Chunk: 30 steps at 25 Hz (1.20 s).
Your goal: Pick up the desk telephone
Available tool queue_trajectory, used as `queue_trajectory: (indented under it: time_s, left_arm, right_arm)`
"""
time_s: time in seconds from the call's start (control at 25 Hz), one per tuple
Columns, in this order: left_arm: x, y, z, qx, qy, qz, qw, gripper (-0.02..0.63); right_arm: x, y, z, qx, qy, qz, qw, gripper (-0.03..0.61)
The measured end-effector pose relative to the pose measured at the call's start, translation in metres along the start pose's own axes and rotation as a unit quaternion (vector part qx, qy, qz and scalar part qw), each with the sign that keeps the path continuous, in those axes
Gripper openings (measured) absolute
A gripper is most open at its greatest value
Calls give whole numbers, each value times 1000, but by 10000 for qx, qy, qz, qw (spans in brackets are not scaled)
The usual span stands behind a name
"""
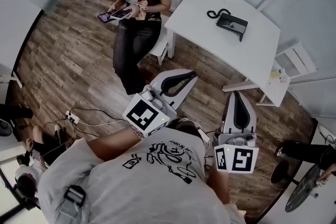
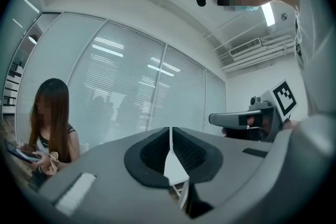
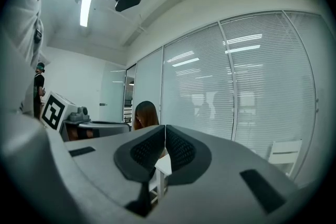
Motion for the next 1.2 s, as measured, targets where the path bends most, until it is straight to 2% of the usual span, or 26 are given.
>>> queue_trajectory:
  time_s: [0.2,0.52,0.76,1.2]
  left_arm:
    - [-5,0,-21,93,98,-107,9999,17]
    - [-14,-44,-56,134,122,-151,9997,17]
    - [-16,-111,-92,144,127,-239,9995,17]
    - [-28,-260,-144,222,180,-435,9986,17]
  right_arm:
    - [-7,-20,1,-18,-111,-129,9999,6]
    - [-18,-72,32,-18,-206,-142,9997,6]
    - [-23,-128,84,-53,-212,-192,9996,6]
    - [-33,-227,207,13,-337,-347,9988,6]
Point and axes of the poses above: the fingertips, and each gripper's own axes: y backward along the fingers, z to its right, x out of its top, the point moved 3 cm from there along y, backward along the fingers, and after that the axes turned 12 degrees about -x, right-handed, at the moved point
